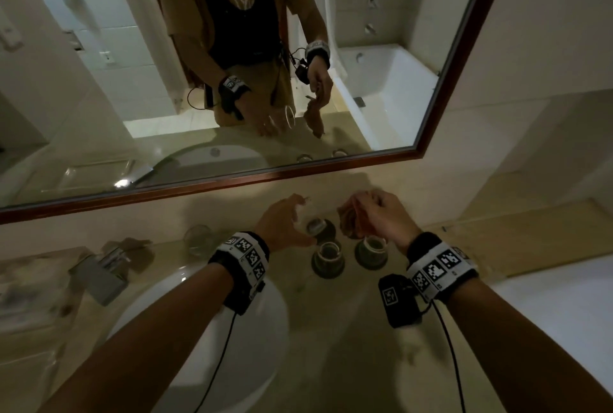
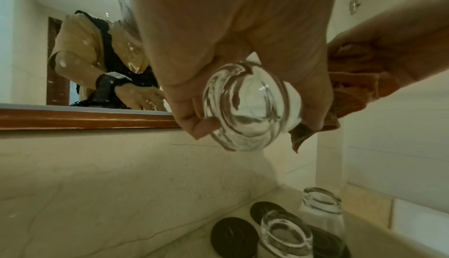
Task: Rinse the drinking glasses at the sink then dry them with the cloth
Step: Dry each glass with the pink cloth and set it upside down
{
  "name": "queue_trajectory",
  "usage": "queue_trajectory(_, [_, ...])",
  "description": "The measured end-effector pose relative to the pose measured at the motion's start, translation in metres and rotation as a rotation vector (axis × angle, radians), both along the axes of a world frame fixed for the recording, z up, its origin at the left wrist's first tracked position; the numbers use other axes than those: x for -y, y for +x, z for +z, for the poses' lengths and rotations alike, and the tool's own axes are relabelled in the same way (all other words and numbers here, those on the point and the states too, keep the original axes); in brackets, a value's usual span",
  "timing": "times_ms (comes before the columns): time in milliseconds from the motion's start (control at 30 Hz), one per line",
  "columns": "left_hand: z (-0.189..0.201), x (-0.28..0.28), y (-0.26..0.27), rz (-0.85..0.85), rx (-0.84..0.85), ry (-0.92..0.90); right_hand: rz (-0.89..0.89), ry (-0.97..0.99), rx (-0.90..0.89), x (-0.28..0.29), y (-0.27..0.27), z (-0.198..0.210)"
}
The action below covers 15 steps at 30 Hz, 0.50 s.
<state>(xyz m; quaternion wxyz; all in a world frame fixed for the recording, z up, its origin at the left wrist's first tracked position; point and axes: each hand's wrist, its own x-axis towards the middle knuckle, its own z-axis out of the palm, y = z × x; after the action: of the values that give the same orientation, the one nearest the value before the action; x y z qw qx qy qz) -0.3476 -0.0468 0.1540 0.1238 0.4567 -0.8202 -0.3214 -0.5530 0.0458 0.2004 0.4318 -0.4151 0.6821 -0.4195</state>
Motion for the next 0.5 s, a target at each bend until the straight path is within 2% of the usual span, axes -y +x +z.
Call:
queue_trajectory(200, [-0.002,0.028,-0.035,-0.036,0.277,0.038,-0.001,0.034,-0.041,0.028,-0.032,-0.021])
queue_trajectory(333, [-0.012,0.047,-0.059,-0.134,0.524,-0.012,0.006,0.038,-0.071,0.043,-0.047,-0.03])
queue_trajectory(500, [-0.036,0.066,-0.083,-0.235,0.71,-0.029,0.0,0.043,-0.057,0.055,-0.061,-0.034])
